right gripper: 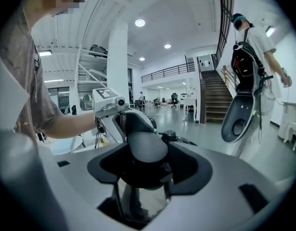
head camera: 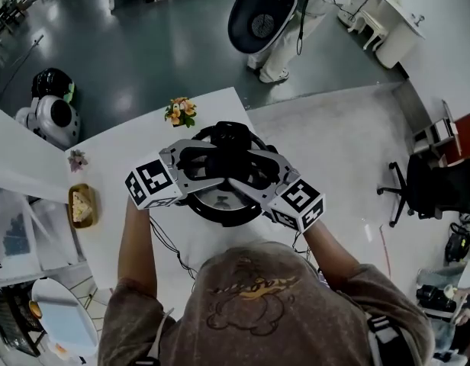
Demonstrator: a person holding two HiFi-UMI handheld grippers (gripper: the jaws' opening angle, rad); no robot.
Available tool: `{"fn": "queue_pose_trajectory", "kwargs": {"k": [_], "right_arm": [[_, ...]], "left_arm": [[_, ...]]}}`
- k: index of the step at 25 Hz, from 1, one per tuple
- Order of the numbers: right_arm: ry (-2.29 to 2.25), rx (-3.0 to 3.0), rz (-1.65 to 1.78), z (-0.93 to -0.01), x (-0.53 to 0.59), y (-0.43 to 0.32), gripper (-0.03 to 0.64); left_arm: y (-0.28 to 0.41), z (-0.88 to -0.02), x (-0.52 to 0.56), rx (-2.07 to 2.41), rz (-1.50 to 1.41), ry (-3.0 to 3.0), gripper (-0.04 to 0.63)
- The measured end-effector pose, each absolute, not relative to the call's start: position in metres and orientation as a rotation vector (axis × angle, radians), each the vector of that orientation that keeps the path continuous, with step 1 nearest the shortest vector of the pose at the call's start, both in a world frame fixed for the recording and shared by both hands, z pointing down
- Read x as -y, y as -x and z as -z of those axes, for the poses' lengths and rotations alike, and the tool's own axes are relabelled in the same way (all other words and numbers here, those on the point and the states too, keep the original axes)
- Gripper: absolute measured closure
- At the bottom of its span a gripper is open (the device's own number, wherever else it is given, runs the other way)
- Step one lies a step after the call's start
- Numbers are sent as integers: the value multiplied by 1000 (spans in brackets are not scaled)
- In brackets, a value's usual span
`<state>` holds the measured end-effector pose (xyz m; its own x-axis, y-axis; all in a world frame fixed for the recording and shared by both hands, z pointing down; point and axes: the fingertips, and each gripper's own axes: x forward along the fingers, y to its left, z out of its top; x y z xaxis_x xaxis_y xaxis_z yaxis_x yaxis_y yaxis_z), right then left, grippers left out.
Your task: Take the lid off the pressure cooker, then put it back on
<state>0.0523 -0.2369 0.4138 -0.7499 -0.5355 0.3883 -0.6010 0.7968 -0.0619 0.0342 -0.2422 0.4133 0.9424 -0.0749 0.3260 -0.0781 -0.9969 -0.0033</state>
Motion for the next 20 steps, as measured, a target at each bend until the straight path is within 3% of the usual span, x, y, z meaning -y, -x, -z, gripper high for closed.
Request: {"fn": "queue_pose_trajectory", "kwargs": {"k": [20], "right_arm": [[-864, 2636, -214, -393, 234, -54, 354]], "left_arm": [[-36, -394, 238, 117, -494, -3099, 336]]}}
